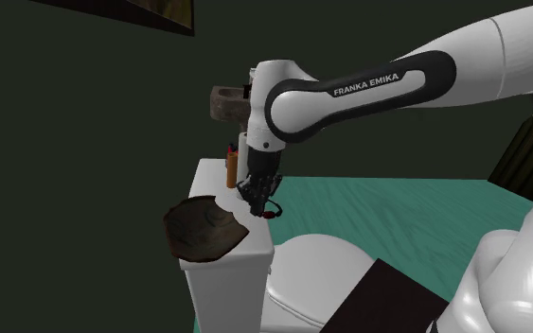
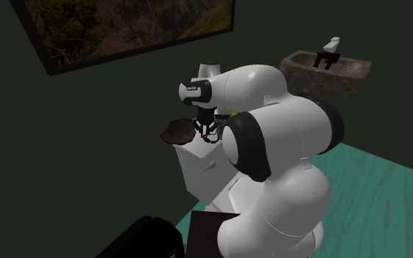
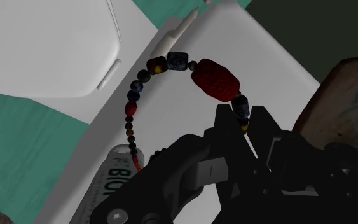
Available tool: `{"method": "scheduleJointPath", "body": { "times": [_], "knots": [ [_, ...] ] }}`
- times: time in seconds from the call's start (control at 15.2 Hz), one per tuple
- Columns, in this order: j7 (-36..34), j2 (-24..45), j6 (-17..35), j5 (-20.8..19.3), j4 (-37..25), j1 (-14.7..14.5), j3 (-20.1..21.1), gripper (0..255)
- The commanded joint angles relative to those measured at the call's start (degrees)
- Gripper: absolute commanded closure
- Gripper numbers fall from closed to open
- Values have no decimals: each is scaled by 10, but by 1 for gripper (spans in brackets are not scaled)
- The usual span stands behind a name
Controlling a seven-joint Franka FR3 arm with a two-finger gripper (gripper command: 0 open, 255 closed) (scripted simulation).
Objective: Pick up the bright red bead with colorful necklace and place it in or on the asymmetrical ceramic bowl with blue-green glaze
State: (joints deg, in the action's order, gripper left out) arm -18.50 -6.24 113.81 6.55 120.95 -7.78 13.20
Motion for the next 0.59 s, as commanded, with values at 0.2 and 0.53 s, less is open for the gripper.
{"method": "scheduleJointPath", "body": {
  "times": [0.2,0.53],
  "knots": [
    [-1,-8,-39,0,-30,1,-2,255],
    [-3,-14,-77,0,-63,2,-3,255]
  ]
}}
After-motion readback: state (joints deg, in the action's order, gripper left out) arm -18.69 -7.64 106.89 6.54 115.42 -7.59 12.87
